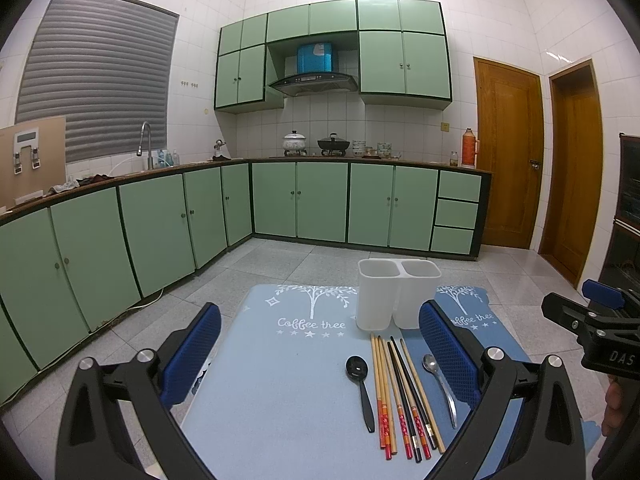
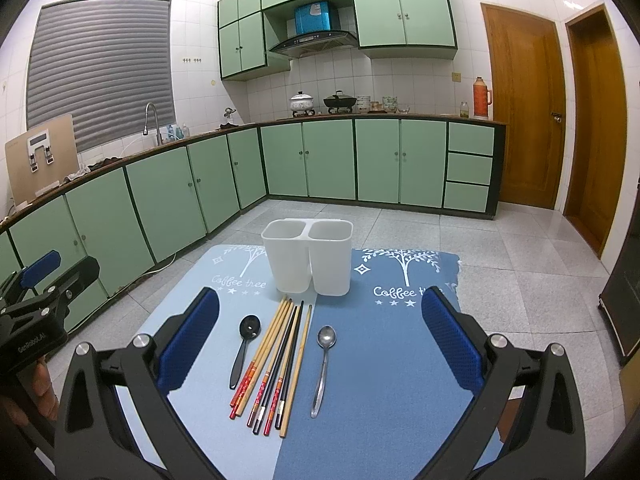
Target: Organize utensils
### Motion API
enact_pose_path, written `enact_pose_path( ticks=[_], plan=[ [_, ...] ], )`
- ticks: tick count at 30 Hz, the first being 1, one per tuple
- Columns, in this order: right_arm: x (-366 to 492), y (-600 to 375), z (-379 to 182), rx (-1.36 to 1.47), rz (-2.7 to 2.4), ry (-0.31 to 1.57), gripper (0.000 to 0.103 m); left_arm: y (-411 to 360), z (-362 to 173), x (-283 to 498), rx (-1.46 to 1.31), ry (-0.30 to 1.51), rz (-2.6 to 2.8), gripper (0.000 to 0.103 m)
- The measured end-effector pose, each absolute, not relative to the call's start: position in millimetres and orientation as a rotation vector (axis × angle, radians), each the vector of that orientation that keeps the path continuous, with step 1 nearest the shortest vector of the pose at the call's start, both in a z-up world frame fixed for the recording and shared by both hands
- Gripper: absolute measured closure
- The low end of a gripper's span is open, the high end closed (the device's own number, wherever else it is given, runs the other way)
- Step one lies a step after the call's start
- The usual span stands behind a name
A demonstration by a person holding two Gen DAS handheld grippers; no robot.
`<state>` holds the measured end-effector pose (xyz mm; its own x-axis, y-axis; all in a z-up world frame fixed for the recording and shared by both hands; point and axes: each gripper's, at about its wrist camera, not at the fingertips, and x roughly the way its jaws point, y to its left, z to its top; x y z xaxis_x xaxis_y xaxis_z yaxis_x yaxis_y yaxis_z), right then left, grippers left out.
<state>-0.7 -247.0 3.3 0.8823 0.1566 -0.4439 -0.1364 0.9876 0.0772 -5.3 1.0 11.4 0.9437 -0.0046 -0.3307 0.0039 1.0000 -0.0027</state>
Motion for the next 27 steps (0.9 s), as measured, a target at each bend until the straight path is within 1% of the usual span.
enact_pose_path(
  ticks=[27],
  plan=[
    [-0.8, -250.0, 4.3, 0.043, 0.151, 0.466, 0.005, 0.8, 9.1, -5.5, -0.002, 0.337, -0.004, 0.006]
  ],
)
